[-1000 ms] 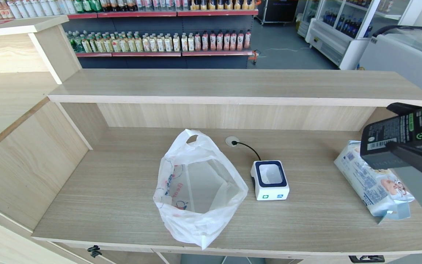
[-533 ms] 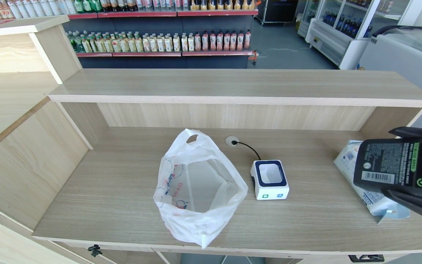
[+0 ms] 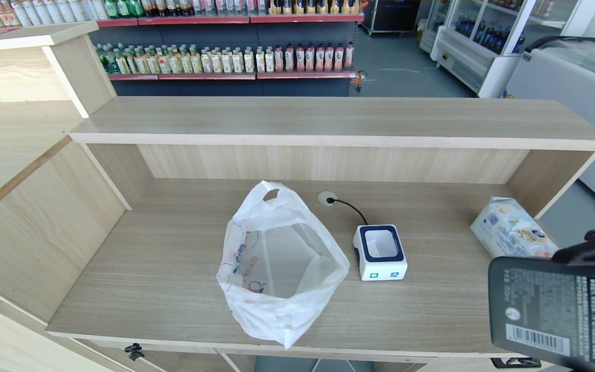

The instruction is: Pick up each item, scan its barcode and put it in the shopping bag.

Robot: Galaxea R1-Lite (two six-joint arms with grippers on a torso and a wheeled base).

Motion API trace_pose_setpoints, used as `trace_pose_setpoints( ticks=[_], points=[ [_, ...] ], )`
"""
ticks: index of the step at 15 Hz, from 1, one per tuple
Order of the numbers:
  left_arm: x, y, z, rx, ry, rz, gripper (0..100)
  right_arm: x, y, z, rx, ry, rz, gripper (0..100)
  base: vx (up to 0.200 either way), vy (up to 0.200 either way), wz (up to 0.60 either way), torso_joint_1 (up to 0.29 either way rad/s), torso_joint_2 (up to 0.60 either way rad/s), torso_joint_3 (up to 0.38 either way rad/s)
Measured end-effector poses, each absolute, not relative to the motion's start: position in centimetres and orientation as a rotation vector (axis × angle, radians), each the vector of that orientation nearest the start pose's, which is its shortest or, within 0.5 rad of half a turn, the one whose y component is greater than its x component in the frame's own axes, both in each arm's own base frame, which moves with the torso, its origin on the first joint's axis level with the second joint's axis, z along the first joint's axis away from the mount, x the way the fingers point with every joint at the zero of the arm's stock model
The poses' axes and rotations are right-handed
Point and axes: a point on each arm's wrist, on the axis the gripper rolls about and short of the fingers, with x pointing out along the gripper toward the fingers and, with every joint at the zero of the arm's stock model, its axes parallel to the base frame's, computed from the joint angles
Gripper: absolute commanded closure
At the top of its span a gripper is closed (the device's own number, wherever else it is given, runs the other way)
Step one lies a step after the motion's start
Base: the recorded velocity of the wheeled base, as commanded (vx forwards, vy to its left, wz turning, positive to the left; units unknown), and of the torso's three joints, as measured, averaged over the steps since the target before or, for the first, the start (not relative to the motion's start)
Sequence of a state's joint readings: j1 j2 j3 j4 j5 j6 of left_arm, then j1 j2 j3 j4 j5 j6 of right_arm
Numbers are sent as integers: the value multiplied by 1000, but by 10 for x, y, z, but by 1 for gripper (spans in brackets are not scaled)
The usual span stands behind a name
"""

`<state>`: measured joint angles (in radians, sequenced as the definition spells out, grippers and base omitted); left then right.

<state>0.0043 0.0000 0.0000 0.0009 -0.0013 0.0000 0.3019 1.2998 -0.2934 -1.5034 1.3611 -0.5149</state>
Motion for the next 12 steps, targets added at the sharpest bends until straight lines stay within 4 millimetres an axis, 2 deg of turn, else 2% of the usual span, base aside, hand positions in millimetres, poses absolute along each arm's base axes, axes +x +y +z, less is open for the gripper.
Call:
trace_pose_setpoints(
  ticks=[5,9,12],
  points=[
    [-23,0,75,0,1,3,0,156,77,234,-640,-877,1553,100,0,0,0,0,0,0],
    [-23,0,75,0,1,3,0,152,89,239,-681,-995,1614,100,0,0,0,0,0,0],
    [-23,0,75,0,1,3,0,147,100,237,-633,-989,1700,100,0,0,0,0,0,0]
  ],
)
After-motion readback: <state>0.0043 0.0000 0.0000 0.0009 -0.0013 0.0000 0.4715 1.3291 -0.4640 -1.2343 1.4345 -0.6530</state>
